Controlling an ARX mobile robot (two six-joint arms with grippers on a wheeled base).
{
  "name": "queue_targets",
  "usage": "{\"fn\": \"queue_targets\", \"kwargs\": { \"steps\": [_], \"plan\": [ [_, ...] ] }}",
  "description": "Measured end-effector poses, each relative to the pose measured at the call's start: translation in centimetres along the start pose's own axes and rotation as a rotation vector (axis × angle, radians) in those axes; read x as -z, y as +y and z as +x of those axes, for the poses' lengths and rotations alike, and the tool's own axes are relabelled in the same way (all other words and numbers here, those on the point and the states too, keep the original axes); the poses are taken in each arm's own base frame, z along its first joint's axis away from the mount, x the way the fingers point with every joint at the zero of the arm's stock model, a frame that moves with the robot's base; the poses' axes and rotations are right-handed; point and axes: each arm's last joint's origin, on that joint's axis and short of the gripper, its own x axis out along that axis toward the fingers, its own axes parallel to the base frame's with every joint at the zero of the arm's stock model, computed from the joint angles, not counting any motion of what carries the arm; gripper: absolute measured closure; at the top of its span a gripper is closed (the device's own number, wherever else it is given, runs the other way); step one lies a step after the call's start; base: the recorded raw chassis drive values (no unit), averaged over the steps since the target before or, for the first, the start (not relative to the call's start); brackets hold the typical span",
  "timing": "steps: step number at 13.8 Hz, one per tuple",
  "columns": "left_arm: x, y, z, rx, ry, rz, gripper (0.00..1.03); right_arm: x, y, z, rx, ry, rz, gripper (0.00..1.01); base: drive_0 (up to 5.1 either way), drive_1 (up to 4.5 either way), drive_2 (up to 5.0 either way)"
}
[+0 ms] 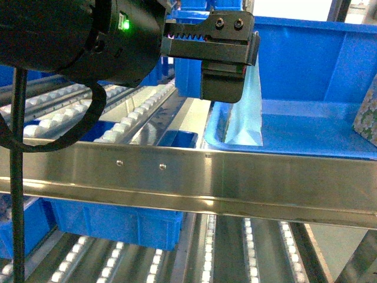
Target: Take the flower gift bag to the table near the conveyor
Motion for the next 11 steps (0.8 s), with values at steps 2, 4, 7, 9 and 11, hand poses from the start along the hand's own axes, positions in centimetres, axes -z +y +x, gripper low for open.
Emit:
{"fn": "queue_targets", "kwargs": {
  "steps": [2,4,7,9,11],
  "plan": [
    [0.0,0.0,0.0,0.0,0.0,0.0,0.05,-0.2,-0.1,0.3,-0.018,0.021,0.005,0.03,0.0,0.0,0.0],
    [0.0,0.0,0.0,0.0,0.0,0.0,0.05,-0.7,0.0,-0.4,-0.018,-0.008,-0.001,0.03,0.0,0.0,0.0],
    [0.0,0.0,0.0,0.0,0.0,0.0,0.05,-0.9,0.0,-0.6,-0.016,-0.017,-0.003,0.03,0.0,0.0,0.0],
    [0.0,0.0,0.0,0.0,0.0,0.0,0.05,-0.5,-0.1,-0.6,0.005,-0.04,-0.007,0.03,0.0,0.0,0.0],
    [0.0,0.0,0.0,0.0,0.0,0.0,0.05,0.4,-0.4,0.1,0.019,-0.017,-0.003,0.03,0.0,0.0,0.0]
  ]
}}
